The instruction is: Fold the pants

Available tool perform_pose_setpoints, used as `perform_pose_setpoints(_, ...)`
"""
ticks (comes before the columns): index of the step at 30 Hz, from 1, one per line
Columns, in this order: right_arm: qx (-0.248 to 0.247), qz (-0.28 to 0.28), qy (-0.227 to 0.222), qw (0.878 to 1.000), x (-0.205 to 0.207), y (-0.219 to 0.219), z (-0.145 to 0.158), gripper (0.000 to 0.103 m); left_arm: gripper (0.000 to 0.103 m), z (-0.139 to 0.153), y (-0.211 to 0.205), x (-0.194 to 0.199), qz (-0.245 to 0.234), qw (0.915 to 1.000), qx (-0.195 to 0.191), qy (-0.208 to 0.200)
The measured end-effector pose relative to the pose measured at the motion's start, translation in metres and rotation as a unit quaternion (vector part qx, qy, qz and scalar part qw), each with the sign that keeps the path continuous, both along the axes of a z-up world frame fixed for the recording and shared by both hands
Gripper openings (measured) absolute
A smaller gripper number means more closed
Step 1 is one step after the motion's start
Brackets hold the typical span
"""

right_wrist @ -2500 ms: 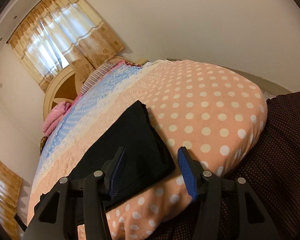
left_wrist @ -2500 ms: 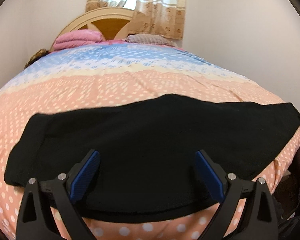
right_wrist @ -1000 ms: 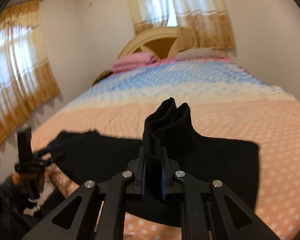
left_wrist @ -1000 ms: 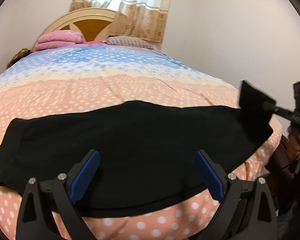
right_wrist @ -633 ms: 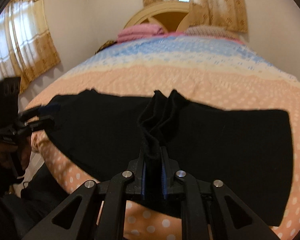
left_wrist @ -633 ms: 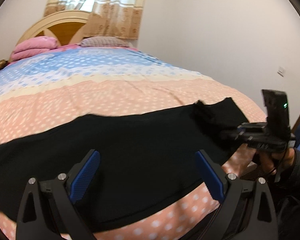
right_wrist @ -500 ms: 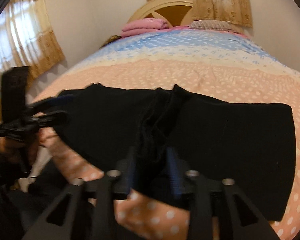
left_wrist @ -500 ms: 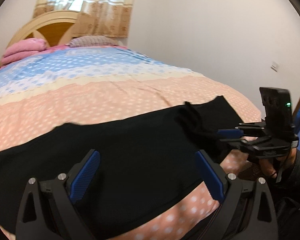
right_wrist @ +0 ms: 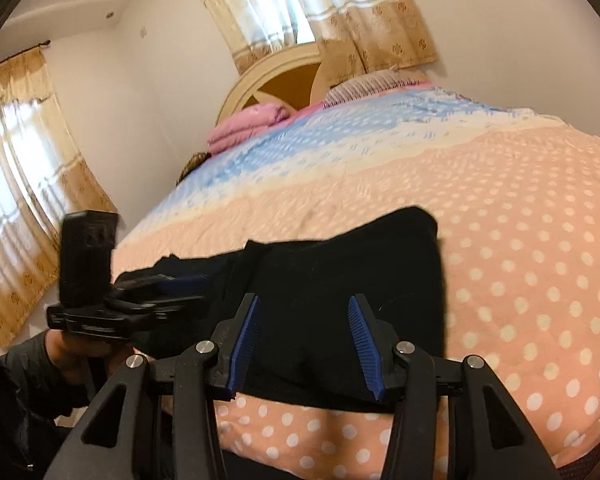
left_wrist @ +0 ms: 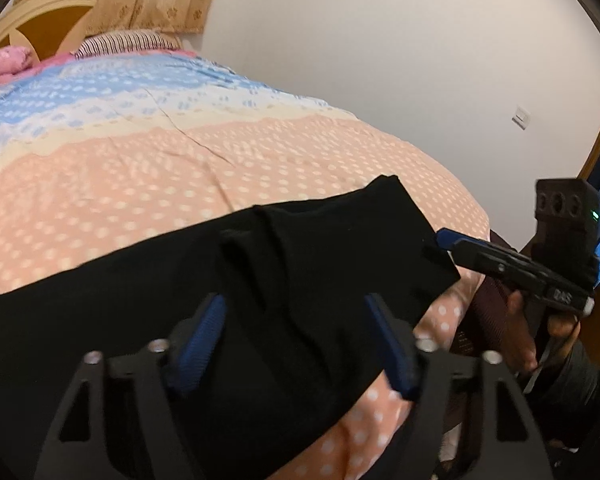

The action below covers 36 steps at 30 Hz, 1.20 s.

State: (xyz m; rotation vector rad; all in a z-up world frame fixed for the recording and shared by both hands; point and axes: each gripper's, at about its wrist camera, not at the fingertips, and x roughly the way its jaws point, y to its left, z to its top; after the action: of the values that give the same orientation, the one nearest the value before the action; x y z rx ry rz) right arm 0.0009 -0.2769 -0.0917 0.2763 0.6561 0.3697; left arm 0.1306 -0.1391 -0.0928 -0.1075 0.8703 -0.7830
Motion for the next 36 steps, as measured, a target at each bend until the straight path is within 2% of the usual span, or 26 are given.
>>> perform_pose_setpoints(3,0.009,-0.001,-0.012,1.000,-0.002,0.001,0.001,0.048,0.049,-0.009,-0.011,0.008,-0.003,0.9996,-0.005,0.026)
perform_pose_setpoints(4,0.008,-0.002,-0.014,1.000,-0.003,0.002,0.001,0.048,0.039,-0.011,-0.014,0.009,-0.004,0.9995,-0.002,0.031)
perform_pose_setpoints(5,0.006,-0.002,-0.018,1.000,-0.003,0.003,0.001,0.048,0.023,-0.013,-0.017,0.010,-0.003,0.9995,0.003,0.031)
perform_pose_setpoints(7,0.002,0.000,-0.024,1.000,-0.006,0.003,0.001,0.048,0.010,-0.012,-0.018,0.007,-0.007,0.9995,0.010,0.027)
perform_pose_setpoints(11,0.000,-0.002,-0.043,0.999,-0.011,0.003,0.004,0.048,0.010,0.004,-0.002,-0.002,-0.003,0.9998,-0.009,0.020)
perform_pose_setpoints(16,0.002,-0.005,-0.045,0.999,-0.012,0.002,0.003,0.049,0.010,0.025,0.024,-0.009,0.018,0.9996,-0.023,0.005)
perform_pose_setpoints(18,-0.001,-0.004,-0.042,0.999,-0.012,0.004,0.002,0.049,0.010,0.026,0.030,-0.008,0.024,0.9992,-0.031,0.007)
perform_pose_setpoints(22,-0.005,-0.001,-0.040,0.999,-0.011,0.007,0.000,0.050,0.011,0.017,0.021,-0.003,0.030,0.9994,-0.019,0.007)
perform_pose_setpoints(24,-0.011,-0.001,-0.045,0.999,-0.012,0.009,0.001,0.050,0.019,0.009,0.013,-0.001,0.028,0.9994,-0.008,0.016)
perform_pose_setpoints(26,-0.012,-0.001,-0.046,0.999,-0.013,0.009,0.001,0.050,0.033,0.003,0.005,-0.001,0.027,0.9995,0.004,0.019)
perform_pose_setpoints(32,-0.002,-0.012,-0.033,0.999,-0.012,0.005,-0.003,0.050,0.047,-0.006,-0.009,0.005,0.027,0.9993,0.013,0.024)
perform_pose_setpoints(36,0.001,-0.016,-0.032,0.999,-0.014,0.004,-0.004,0.050,0.047,-0.010,-0.012,0.008,0.032,0.9992,0.015,0.021)
